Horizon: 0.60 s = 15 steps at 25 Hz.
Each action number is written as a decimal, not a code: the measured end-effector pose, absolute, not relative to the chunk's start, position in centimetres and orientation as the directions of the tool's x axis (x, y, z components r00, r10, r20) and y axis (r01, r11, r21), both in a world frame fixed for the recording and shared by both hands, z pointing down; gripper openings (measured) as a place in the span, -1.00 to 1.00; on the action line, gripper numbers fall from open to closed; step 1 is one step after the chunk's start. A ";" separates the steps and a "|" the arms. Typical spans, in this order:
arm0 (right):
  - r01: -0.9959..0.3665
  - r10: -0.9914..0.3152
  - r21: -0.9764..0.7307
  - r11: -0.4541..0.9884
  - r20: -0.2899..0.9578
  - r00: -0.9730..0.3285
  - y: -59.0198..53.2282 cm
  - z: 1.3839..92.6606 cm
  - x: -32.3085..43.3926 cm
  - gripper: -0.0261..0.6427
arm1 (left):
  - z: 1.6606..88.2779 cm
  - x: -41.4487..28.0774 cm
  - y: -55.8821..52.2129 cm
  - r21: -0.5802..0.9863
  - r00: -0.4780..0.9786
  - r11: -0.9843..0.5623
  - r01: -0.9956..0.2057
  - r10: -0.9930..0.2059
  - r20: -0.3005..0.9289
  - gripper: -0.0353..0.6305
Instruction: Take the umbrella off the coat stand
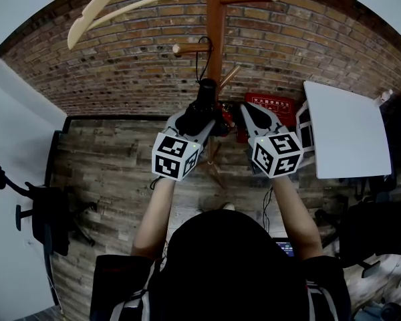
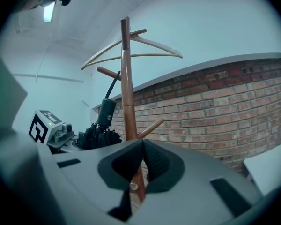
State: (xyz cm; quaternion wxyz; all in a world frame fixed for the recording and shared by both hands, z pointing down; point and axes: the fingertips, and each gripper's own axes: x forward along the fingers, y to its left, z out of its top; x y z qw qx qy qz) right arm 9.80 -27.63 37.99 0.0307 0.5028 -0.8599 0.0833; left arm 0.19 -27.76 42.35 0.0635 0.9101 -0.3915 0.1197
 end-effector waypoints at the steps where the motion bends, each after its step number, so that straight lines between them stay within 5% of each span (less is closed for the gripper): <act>1: -0.869 -0.859 -0.112 0.483 0.136 -0.494 -27.5 37.9 9.7 -0.84 | 42.2 0.1 -27.7 0.025 0.665 -0.684 -0.729 -0.699 0.264 -0.20; 15: -0.857 -0.849 -0.102 0.505 0.122 -0.514 -26.6 36.9 8.7 -0.84 | 39.0 -1.1 -26.1 0.081 0.655 -0.653 -0.753 -0.735 0.174 -0.20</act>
